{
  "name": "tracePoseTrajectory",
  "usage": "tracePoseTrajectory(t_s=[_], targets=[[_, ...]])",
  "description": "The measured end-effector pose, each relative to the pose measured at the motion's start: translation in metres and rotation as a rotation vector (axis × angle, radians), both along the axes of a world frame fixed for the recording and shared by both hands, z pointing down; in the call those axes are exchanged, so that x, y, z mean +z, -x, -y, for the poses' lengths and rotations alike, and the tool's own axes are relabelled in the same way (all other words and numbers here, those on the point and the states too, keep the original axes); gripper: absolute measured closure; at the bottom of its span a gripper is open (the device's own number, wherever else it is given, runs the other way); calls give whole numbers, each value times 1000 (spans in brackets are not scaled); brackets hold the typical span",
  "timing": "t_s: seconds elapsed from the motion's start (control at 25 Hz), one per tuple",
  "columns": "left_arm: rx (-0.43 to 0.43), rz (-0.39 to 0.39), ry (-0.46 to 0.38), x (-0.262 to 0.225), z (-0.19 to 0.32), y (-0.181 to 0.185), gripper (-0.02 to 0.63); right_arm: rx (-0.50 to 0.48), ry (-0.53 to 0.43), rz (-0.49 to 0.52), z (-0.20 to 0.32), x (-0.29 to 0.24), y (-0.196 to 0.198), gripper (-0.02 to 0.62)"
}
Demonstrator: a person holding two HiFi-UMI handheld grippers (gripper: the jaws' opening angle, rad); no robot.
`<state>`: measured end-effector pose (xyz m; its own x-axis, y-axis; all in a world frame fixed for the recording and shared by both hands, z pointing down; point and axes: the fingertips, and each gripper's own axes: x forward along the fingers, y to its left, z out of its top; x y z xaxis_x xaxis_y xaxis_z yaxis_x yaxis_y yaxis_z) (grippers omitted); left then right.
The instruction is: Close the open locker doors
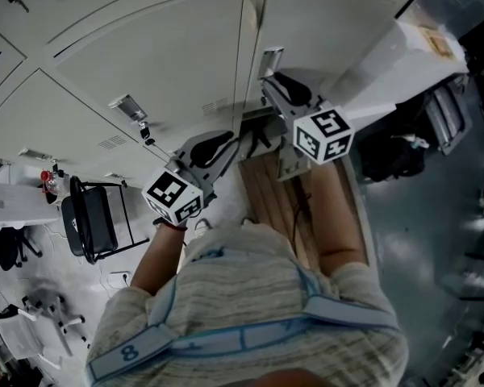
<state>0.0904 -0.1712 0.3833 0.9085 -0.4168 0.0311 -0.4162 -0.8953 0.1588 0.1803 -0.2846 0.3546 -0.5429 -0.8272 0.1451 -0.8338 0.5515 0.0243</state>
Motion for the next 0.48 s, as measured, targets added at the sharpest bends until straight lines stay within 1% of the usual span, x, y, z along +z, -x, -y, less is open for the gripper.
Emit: tracePoseTrajectory(t_s=[0.2,0.48], targets=[[6,1,2,1,-5,-10,545,21,-1,7,-21,7,-17,494],[36,12,-2,10,-14,-35,545,54,22,16,-53,24,-43,494]])
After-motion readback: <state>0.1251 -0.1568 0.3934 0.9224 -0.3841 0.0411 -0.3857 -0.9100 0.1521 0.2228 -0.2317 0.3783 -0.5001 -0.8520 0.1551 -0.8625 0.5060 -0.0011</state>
